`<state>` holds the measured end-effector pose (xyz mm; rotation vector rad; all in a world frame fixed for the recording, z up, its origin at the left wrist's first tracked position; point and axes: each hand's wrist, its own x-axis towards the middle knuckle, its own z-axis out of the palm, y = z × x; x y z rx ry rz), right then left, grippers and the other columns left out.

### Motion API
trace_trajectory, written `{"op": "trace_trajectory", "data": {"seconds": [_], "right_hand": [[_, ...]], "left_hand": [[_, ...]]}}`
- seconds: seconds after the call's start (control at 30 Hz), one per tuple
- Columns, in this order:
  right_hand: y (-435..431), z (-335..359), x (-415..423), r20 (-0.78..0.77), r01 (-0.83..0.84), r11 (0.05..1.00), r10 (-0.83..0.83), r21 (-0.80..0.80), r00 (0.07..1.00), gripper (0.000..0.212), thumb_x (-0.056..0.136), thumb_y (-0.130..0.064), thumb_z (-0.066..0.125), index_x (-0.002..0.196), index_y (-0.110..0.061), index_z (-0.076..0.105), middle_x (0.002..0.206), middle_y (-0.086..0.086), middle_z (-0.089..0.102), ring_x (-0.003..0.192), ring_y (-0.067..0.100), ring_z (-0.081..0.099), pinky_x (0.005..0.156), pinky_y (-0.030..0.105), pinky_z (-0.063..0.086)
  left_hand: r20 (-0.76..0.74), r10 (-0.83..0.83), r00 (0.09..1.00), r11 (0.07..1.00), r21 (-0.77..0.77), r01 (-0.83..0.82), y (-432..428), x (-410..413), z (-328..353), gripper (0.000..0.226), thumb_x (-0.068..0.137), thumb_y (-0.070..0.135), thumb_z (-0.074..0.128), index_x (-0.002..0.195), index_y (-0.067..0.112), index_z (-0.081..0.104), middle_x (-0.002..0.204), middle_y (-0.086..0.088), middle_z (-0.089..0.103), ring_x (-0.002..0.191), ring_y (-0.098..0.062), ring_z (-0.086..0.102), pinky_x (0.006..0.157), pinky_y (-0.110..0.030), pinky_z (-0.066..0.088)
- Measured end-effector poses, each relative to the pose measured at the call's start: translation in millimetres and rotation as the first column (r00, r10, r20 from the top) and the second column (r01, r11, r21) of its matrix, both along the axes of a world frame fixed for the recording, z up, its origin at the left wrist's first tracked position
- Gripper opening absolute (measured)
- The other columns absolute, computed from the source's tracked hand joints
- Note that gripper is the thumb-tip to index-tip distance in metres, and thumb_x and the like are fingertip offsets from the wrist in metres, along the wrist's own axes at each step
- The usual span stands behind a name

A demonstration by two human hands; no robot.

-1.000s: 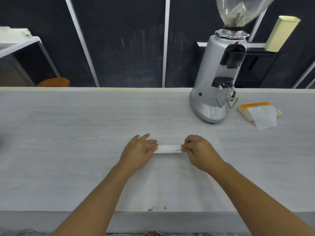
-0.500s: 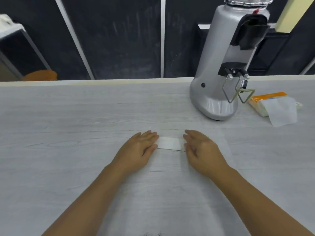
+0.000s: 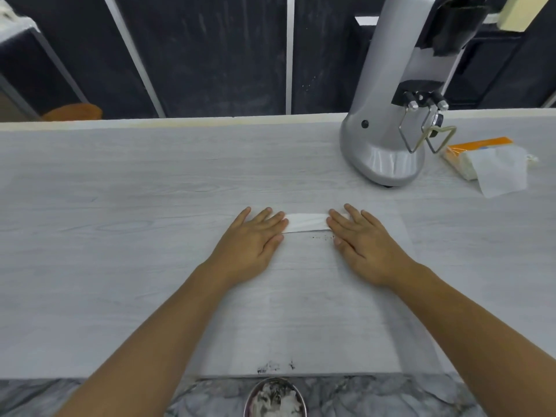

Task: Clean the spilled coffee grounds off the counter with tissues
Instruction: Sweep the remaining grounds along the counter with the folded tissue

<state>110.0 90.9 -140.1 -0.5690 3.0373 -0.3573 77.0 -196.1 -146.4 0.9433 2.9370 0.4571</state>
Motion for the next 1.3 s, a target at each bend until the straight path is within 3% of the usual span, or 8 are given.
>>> {"op": "trace_trajectory", "data": {"seconds": [0.43,0.9,1.03,1.13,1.3], "right_hand": [[-45,6,106,0.032,0.016,1.000,-0.017,0.025,0.999,0.062,0.097,-0.048,0.008,0.153,-0.026,0.023,0.161,-0.012,0.014,0.150,0.016,-0.001,0.122,0.040,0.005],[-91,-2,204,-0.022,-0.015,1.000,0.015,-0.013,1.000,0.057,0.099,-0.040,0.019,0.151,-0.023,0.031,0.159,-0.009,0.023,0.150,0.021,0.008,0.121,0.039,0.010],[-99,-8,213,-0.093,-0.020,0.999,0.015,-0.045,0.996,0.049,0.097,-0.023,0.036,0.146,-0.016,0.042,0.155,0.000,0.037,0.146,0.028,0.025,0.117,0.044,0.025],[-102,-15,214,-0.153,-0.020,0.999,0.016,-0.030,0.988,0.057,0.086,-0.005,0.056,0.142,-0.012,0.047,0.150,0.005,0.044,0.142,0.033,0.034,0.114,0.048,0.031],[-106,-23,220,-0.216,-0.066,0.996,0.053,-0.053,0.975,0.070,0.070,0.014,0.062,0.137,-0.004,0.052,0.146,0.012,0.049,0.136,0.037,0.041,0.110,0.052,0.035]], "left_hand": [[0.026,0.023,0.999,1.000,0.004,-0.023,-44,92,1,0.055,0.101,0.054,0.016,0.150,0.038,0.035,0.157,0.022,0.028,0.152,-0.006,0.010,0.123,-0.050,0.001],[0.049,0.009,0.999,1.000,0.013,-0.010,-97,198,1,0.051,0.103,0.047,0.019,0.153,0.039,0.028,0.159,0.022,0.021,0.152,-0.007,0.006,0.124,-0.045,0.001],[0.011,0.010,1.000,1.000,0.016,-0.010,-103,209,-5,0.049,0.104,0.048,0.025,0.152,0.038,0.032,0.159,0.020,0.024,0.152,-0.008,0.010,0.124,-0.042,0.006],[-0.028,0.014,0.999,0.999,0.030,-0.014,-103,210,-9,0.049,0.103,0.048,0.030,0.149,0.035,0.040,0.156,0.018,0.032,0.151,-0.011,0.018,0.124,-0.044,0.012],[-0.116,0.040,0.992,0.992,0.120,-0.026,-105,213,-16,0.041,0.100,0.039,0.043,0.135,0.028,0.059,0.144,0.009,0.053,0.142,-0.017,0.041,0.118,-0.047,0.029]]}}
